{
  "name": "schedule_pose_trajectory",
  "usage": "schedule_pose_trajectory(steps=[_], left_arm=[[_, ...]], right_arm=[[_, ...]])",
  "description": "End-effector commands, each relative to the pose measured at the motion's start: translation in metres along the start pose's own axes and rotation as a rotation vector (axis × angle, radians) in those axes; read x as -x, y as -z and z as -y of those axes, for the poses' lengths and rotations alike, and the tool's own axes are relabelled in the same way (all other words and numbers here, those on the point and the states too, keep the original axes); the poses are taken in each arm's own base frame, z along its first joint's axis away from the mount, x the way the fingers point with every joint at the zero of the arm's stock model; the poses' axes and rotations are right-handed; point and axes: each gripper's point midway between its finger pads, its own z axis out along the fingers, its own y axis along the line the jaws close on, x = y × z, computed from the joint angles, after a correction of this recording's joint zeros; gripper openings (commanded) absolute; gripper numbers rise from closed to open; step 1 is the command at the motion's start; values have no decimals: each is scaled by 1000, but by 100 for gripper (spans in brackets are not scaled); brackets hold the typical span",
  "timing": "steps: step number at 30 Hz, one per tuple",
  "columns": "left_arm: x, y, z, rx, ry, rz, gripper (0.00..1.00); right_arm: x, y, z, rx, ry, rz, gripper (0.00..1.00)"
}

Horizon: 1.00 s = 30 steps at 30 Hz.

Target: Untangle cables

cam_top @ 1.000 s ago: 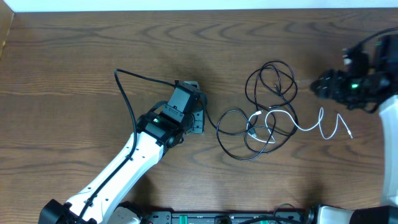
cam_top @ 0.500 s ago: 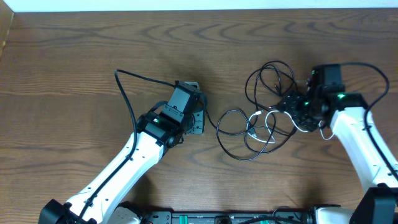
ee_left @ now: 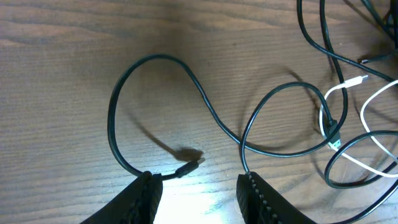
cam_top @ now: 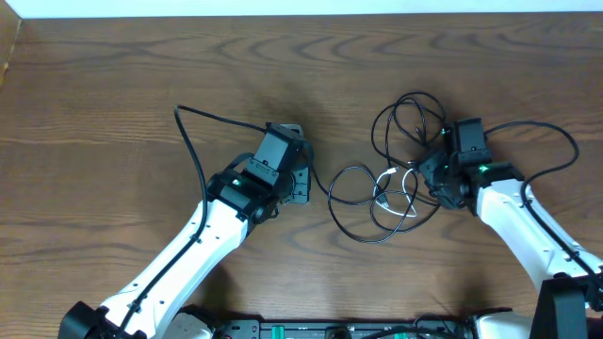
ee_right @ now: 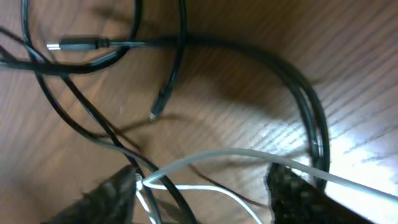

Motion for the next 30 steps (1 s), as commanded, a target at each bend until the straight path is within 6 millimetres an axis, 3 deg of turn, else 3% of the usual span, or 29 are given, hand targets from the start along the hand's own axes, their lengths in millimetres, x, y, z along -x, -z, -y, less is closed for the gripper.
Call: schedule_pose_trajectory(steps=[1, 6, 14, 17, 20, 21, 26, 30], left_arm=[[0, 0, -1, 1, 8, -6, 44], [-2, 0, 3, -19, 12, -16, 44], [-2, 0, 3, -18, 11, -16, 44], [-2, 0, 3, -18, 11, -17, 44], [-2, 0, 3, -18, 11, -16, 44], [-2, 0, 3, -18, 11, -16, 44], [-2, 0, 3, -18, 11, -16, 44], [-2, 0, 3, -18, 11, -16, 44]], right_arm=[[7, -2, 2, -20, -48, 76, 58], [9, -7, 6, -48, -38, 100, 59], [-7, -33, 8, -79, -41, 45, 59], [-6, -34, 4, -64, -38, 48, 45], [-3, -31, -2, -40, -16, 59, 8], [-2, -29, -3, -33, -1, 63, 1], [13, -12, -14, 16, 86, 100, 1], [29, 15, -24, 48, 179, 141, 1]])
